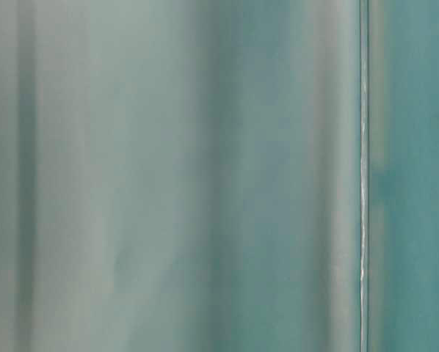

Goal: Insert the wire through the hole in the metal fitting marked with a red label. (retake)

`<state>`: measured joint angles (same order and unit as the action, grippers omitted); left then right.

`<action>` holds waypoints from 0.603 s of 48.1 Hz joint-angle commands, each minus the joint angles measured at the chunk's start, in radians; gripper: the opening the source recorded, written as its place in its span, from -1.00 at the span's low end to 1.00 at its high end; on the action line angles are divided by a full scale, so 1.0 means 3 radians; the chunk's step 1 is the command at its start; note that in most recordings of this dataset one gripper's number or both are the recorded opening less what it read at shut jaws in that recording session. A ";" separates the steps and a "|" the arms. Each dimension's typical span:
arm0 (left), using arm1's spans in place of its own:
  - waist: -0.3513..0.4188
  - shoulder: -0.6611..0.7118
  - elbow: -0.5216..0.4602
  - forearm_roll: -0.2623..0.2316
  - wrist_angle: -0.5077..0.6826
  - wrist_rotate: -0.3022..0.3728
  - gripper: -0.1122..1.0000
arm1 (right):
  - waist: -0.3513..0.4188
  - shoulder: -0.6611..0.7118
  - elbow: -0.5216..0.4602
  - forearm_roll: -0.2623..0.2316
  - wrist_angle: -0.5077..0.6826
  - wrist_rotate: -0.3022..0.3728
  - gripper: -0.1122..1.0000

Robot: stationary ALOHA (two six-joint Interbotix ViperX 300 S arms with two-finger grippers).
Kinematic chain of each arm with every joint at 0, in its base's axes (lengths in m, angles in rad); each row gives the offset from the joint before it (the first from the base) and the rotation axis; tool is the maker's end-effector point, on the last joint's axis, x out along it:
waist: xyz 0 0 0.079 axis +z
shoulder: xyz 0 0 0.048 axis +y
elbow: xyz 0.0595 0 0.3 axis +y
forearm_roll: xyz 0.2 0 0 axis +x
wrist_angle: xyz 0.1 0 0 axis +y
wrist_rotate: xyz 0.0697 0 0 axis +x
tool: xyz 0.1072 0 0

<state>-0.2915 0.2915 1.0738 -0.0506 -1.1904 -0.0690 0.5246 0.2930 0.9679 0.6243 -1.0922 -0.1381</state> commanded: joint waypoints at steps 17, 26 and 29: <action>-0.0015 -0.0036 -0.0066 -0.0010 0.0082 0.0000 0.24 | 0.0020 -0.0046 -0.0020 0.0010 -0.0051 0.0005 -0.77; -0.0015 -0.0036 -0.0066 -0.0010 0.0082 0.0000 0.24 | 0.0015 -0.0046 -0.0036 0.0010 -0.0046 0.0005 -0.77; -0.0015 -0.0036 -0.0066 -0.0010 0.0082 0.0000 0.24 | 0.0015 -0.0046 -0.0036 0.0010 -0.0051 0.0005 -0.77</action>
<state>-0.2915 0.2930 1.0615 -0.0506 -1.1612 -0.0690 0.5246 0.2930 0.9679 0.6259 -1.0968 -0.1381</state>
